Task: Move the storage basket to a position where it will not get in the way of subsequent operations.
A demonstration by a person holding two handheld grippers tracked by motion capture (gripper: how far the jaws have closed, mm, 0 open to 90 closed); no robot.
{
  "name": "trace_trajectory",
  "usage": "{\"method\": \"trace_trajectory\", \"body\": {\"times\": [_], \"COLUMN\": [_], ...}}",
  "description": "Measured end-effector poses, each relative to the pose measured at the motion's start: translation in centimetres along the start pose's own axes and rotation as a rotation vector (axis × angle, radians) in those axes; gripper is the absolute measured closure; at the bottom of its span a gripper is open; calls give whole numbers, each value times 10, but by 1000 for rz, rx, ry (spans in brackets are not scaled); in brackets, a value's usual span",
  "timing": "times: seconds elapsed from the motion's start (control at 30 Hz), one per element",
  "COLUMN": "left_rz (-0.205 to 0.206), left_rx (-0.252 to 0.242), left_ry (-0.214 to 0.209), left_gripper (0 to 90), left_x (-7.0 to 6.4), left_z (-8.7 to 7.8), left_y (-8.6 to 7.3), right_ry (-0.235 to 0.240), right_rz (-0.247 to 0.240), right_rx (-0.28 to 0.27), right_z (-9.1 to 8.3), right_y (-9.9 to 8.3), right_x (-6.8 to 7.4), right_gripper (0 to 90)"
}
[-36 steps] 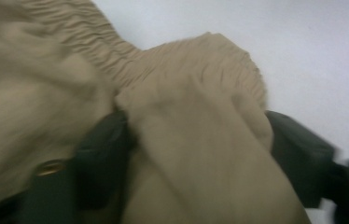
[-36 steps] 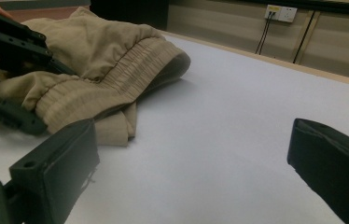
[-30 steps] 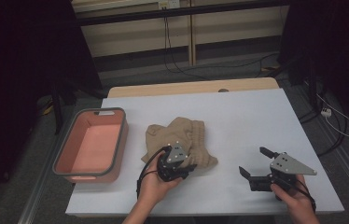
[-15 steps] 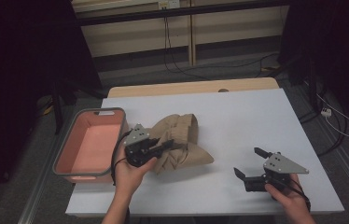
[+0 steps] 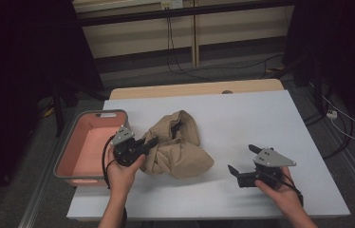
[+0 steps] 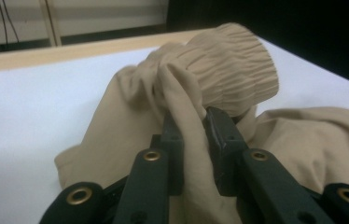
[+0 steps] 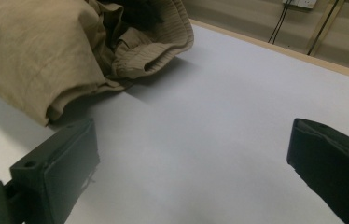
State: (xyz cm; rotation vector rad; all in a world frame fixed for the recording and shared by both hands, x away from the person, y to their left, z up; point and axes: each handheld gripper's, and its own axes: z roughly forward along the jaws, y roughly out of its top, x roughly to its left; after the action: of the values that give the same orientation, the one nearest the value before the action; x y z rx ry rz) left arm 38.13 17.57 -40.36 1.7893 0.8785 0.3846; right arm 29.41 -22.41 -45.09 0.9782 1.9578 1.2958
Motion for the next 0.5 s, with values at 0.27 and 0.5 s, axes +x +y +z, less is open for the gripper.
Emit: {"method": "trace_trajectory", "body": {"times": [0.27, 0.5], "left_rz": [4, 34], "left_rx": [46, 56], "left_ry": [11, 12], "left_gripper": [794, 803], "left_x": [1, -5], "left_z": [9, 12], "left_y": [-12, -12], "right_ry": [4, 33], "right_rz": [24, 83], "right_rx": [44, 55], "right_z": [28, 51], "right_y": [15, 22], "right_x": [-2, -6], "right_gripper": [31, 39]}}
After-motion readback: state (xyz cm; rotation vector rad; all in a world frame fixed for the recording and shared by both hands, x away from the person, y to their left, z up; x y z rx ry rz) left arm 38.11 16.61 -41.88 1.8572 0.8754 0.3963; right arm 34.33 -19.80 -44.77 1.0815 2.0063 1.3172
